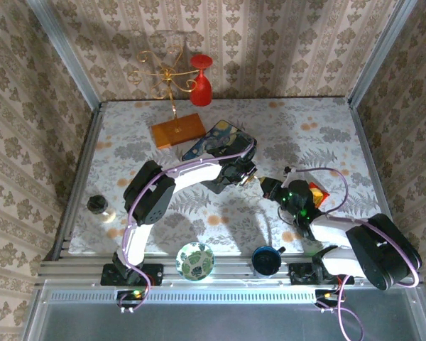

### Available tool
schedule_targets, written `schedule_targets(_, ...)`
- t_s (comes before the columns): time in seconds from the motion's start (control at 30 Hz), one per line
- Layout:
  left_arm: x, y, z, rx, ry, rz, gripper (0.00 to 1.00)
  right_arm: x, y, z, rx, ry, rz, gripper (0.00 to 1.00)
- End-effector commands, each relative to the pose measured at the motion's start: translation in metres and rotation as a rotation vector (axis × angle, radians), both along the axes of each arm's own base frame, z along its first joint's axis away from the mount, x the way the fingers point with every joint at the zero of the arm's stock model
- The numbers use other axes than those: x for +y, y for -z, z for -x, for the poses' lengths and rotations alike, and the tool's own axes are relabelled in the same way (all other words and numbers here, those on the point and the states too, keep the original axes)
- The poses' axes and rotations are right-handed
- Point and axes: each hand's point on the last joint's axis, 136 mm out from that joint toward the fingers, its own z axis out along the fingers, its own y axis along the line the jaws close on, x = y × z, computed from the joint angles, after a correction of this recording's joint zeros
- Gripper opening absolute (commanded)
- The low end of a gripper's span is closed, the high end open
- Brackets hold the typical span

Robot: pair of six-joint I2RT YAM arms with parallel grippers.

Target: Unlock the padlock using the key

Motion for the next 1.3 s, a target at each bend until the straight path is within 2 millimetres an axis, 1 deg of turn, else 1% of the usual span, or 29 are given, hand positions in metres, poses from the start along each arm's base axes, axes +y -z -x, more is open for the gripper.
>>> schedule_targets(0.0, -0.021, 0.006, 0.014, 0.089, 0.007, 0.081, 0.12, -0.005, 0.004, 0.001, -0.014, 0.037, 0.059, 0.0)
schedule_targets(0.13, -0.022, 0.005, 0.014, 0.089, 0.001, 0.088, 0.12, -0.005, 0.004, 0.001, -0.024, 0.063, 0.071, 0.0)
schedule_targets(0.33, -0.024, 0.002, 0.011, 0.089, -0.006, 0.108, 0.12, -0.014, 0.006, 0.0, -0.014, 0.121, 0.089, 0.0)
schedule_targets(0.5, -0.026, 0.0, 0.01, 0.085, -0.01, 0.116, 0.12, -0.011, 0.009, 0.001, 0.004, 0.102, 0.089, 0.0)
schedule_targets(0.67, -0.027, -0.001, 0.011, 0.085, -0.009, 0.123, 0.12, -0.012, 0.013, 0.002, 0.011, 0.109, 0.086, 0.0)
schedule_targets(1.1, -0.027, 0.001, 0.012, 0.089, -0.011, 0.126, 0.12, -0.007, 0.013, -0.003, 0.005, 0.1, 0.069, 0.0)
schedule_targets(1.27, -0.027, 0.002, 0.012, 0.09, -0.011, 0.126, 0.12, -0.006, 0.009, -0.006, -0.01, 0.106, 0.058, 0.0)
